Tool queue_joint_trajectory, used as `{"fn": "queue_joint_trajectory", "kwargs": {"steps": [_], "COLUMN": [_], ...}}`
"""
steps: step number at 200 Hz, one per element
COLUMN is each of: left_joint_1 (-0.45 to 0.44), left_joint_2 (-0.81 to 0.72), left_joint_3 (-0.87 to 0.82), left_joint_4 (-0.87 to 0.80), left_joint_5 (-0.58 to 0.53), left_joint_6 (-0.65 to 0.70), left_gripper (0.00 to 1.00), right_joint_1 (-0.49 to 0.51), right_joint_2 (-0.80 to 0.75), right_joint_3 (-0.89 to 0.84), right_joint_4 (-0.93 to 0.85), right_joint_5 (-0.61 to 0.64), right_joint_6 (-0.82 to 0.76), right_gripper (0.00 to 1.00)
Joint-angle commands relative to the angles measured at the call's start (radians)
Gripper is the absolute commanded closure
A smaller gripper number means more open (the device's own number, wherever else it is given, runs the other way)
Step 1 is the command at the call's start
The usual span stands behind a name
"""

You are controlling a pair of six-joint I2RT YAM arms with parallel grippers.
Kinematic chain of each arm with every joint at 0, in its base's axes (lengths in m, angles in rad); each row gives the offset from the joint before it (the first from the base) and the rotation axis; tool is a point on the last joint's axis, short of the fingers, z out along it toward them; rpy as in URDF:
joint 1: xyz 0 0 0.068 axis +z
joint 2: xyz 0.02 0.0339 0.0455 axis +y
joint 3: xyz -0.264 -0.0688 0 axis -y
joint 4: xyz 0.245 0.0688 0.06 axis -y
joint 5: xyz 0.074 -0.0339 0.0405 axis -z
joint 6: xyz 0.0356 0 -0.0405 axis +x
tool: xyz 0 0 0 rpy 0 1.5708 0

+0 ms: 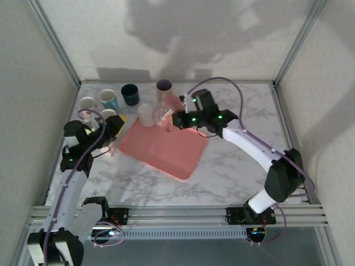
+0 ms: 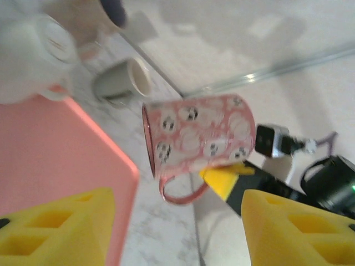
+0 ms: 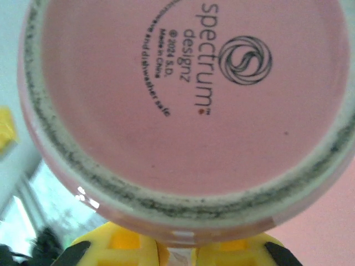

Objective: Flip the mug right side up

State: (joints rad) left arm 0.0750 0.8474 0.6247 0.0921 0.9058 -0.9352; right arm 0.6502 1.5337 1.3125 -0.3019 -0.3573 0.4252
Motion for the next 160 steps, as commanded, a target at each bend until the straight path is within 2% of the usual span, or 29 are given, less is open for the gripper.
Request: {"fn": "queue_joint_trajectory", "kwargs": {"steps": [1, 35, 78, 111, 137, 160], "left_joint_1": [-0.112, -0.289, -0.449, -0.532, -0.574, -0.606], "left_joint_2": [0.009, 0.103, 0.249, 0.347, 0.416, 0.467], "left_joint_3": [-0.028, -0.046, 0.014, 0.075, 0.106, 0.153], "left_joint_4": [0.291, 0.525, 0.663, 0.732, 0.86, 0.887], "left_joint_5": [-0.063, -0.174, -0.238, -0.262, -0.271, -0.277], "left_joint_6": [-0.177, -0.307, -0.369, -0.39, -0.442, -0.444], "left_gripper": [0.37, 0.37, 0.36, 0.36, 0.37, 0.37], "right_joint_1": [-0.058, -0.145, -0.203, -0.227, -0.232, -0.235], "right_joint_2": [-0.102, -0.196, -0.274, -0.315, -0.324, -0.328], "right_joint_3": [-0.048, -0.134, -0.19, -0.22, -0.219, -0.219], "right_joint_4": [0.237, 0.399, 0.521, 0.607, 0.626, 0.65], "right_joint_5": [-0.137, -0.213, -0.241, -0.247, -0.262, -0.275], "right_joint_6": [0.16, 0.309, 0.411, 0.475, 0.498, 0.525], "right_gripper": [1.0, 1.0, 1.0, 1.0, 1.0, 1.0]}}
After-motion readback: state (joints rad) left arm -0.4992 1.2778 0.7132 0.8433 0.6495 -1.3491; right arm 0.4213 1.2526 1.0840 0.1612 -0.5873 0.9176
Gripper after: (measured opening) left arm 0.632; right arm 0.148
